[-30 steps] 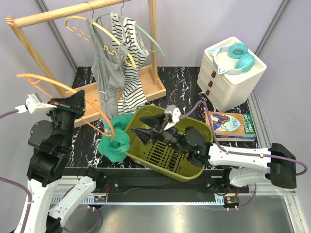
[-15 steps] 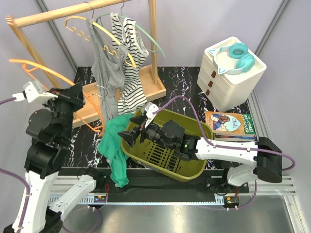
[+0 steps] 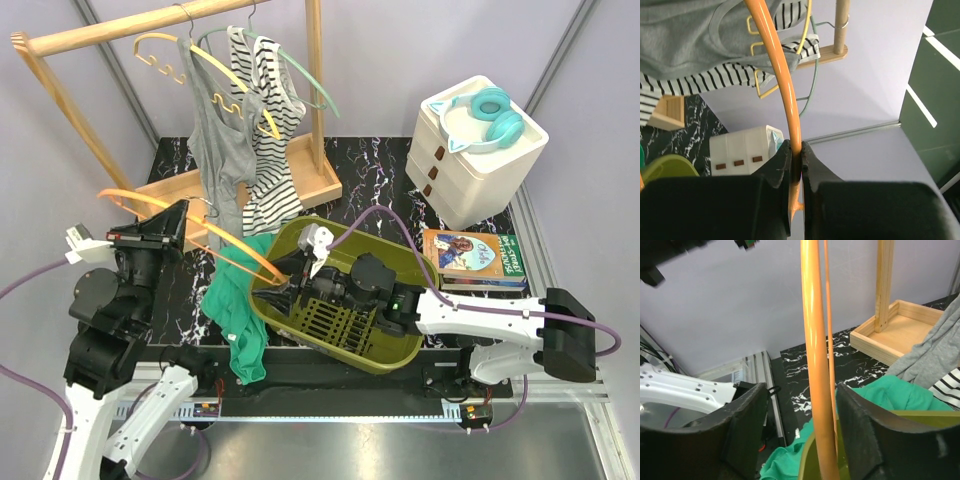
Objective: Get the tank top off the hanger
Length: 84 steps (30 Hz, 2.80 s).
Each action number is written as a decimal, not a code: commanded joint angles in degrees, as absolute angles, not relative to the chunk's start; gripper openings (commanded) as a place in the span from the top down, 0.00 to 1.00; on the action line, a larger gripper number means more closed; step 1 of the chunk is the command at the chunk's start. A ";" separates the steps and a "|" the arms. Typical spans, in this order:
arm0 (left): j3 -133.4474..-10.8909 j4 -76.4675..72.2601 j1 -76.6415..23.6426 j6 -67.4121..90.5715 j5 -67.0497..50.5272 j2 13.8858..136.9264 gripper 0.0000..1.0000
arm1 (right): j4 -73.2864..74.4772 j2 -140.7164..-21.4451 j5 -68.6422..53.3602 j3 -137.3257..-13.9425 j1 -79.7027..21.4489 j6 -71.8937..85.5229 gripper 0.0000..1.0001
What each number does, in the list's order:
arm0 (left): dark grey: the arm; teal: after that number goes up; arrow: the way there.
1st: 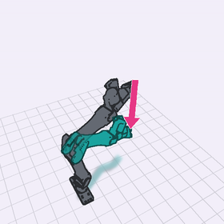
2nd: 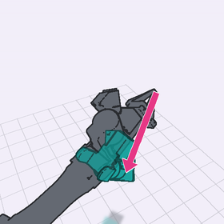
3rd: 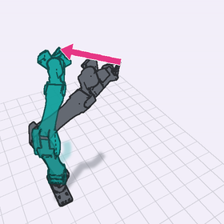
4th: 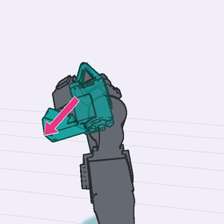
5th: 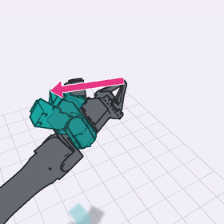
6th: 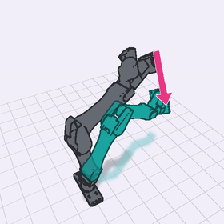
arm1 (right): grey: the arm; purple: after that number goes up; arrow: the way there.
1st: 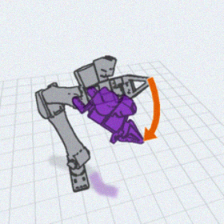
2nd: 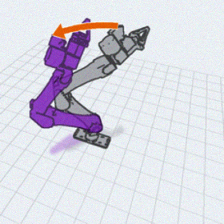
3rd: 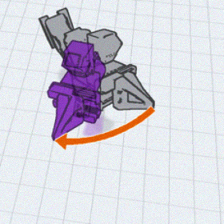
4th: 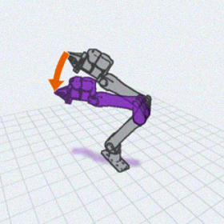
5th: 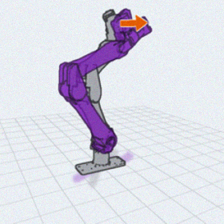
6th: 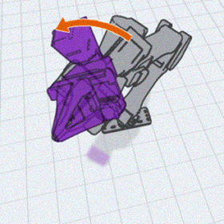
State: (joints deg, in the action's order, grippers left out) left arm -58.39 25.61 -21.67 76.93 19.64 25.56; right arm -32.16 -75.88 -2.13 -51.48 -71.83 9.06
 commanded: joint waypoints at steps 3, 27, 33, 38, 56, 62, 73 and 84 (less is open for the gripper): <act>-57.04 18.54 -21.62 87.98 20.03 22.33 1.00 | -37.79 -73.22 -0.27 -49.49 -71.81 8.26 0.43; -56.26 30.48 -21.53 56.62 20.48 10.12 0.06 | -22.26 -75.74 19.07 -62.30 -71.72 12.93 1.00; -52.47 38.12 -21.53 47.56 18.63 3.78 0.07 | -10.75 -88.12 20.22 -82.59 -68.48 7.91 1.00; -51.86 42.45 -21.53 44.74 17.32 2.55 0.07 | -4.23 -101.47 14.43 -103.94 -63.81 6.07 1.00; -55.98 52.47 -21.53 38.41 19.07 -2.73 0.05 | 13.63 -138.69 4.31 -159.70 -57.75 9.49 1.00; -56.51 52.56 -21.62 37.44 17.84 -1.58 0.04 | 12.75 -141.15 4.22 -160.93 -57.48 10.63 1.00; -56.43 52.47 -21.62 38.32 16.52 -0.35 0.04 | 5.71 -143.35 4.40 -162.60 -55.46 13.18 1.00; -56.34 52.65 -21.53 37.01 14.68 2.02 0.01 | 3.51 -145.90 3.34 -162.95 -55.37 14.06 1.00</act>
State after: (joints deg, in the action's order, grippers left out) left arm -55.27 54.02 -21.47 38.98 17.17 0.47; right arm 6.81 -145.01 3.77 -160.20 -55.33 12.51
